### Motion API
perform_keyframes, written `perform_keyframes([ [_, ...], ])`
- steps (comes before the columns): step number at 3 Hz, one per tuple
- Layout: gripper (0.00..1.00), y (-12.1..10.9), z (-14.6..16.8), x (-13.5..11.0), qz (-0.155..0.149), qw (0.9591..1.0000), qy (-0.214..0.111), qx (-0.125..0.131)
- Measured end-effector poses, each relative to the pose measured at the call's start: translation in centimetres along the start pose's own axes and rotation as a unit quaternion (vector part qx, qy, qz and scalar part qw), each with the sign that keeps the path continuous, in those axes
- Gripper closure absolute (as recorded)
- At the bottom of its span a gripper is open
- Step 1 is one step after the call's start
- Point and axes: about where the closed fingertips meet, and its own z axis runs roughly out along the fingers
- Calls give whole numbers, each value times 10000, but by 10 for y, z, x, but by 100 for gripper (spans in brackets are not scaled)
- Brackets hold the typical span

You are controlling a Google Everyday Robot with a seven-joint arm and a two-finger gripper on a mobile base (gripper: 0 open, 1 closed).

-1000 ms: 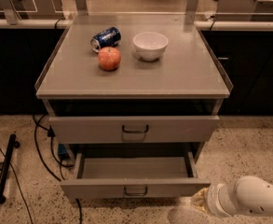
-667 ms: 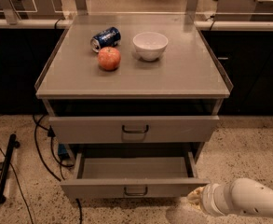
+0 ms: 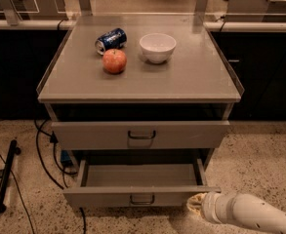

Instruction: Close middle drawer

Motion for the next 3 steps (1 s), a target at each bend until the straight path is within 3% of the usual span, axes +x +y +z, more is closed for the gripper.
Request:
perform_keyframes([
  [3, 100, -30, 27, 2, -370, 9948, -456, 836],
])
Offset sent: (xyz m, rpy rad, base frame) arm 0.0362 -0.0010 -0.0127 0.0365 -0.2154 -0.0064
